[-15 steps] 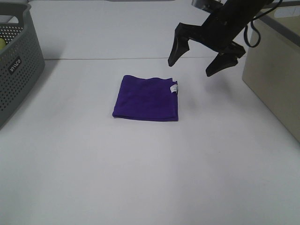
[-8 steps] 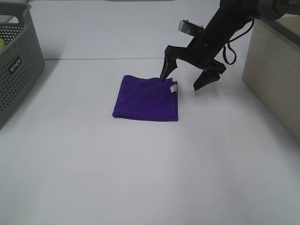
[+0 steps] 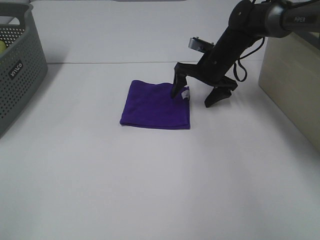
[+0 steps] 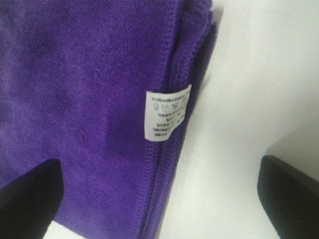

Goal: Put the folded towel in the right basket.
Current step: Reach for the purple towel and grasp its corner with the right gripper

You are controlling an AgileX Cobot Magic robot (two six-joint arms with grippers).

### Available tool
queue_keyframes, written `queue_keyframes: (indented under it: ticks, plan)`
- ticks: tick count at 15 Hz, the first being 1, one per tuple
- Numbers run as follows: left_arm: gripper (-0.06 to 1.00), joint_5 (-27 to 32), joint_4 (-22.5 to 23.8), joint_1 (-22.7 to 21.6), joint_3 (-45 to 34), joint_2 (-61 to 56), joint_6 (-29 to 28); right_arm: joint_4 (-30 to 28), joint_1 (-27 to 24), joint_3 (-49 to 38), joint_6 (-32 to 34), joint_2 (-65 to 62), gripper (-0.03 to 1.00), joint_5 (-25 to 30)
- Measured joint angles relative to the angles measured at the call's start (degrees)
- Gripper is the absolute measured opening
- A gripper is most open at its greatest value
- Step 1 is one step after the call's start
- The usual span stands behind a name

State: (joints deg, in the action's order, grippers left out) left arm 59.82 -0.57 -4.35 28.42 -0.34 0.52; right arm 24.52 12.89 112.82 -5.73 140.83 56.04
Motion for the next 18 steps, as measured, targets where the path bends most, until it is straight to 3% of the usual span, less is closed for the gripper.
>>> queue_keyframes:
  ticks: [9,13,14,16,17,18]
  plan:
    - [0.99,0.0,0.0,0.0,0.0,0.0,0.0,0.5,1.1,0.6,2.2,1.2,0.96,-1.2]
    - [0.99,0.0,0.0,0.0,0.0,0.0,0.0,2.5,7.6,1.8,5.7,3.4,0.90,-8.1]
    - [0.99,0.0,0.0,0.0,0.0,0.0,0.0,2.7,10.1,2.2,7.0,4.4,0.82,-11.3]
    - [0.99,0.0,0.1,0.0,0.0,0.0,0.0,2.3,14.4,2.5,9.5,6.0,0.50,-18.3]
    - [0.99,0.0,0.1,0.0,0.0,0.0,0.0,2.1,15.4,2.5,10.0,6.5,0.24,-19.6]
    - [0.99,0.0,0.1,0.0,0.0,0.0,0.0,1.5,16.8,2.5,11.2,6.9,0.08,-21.3]
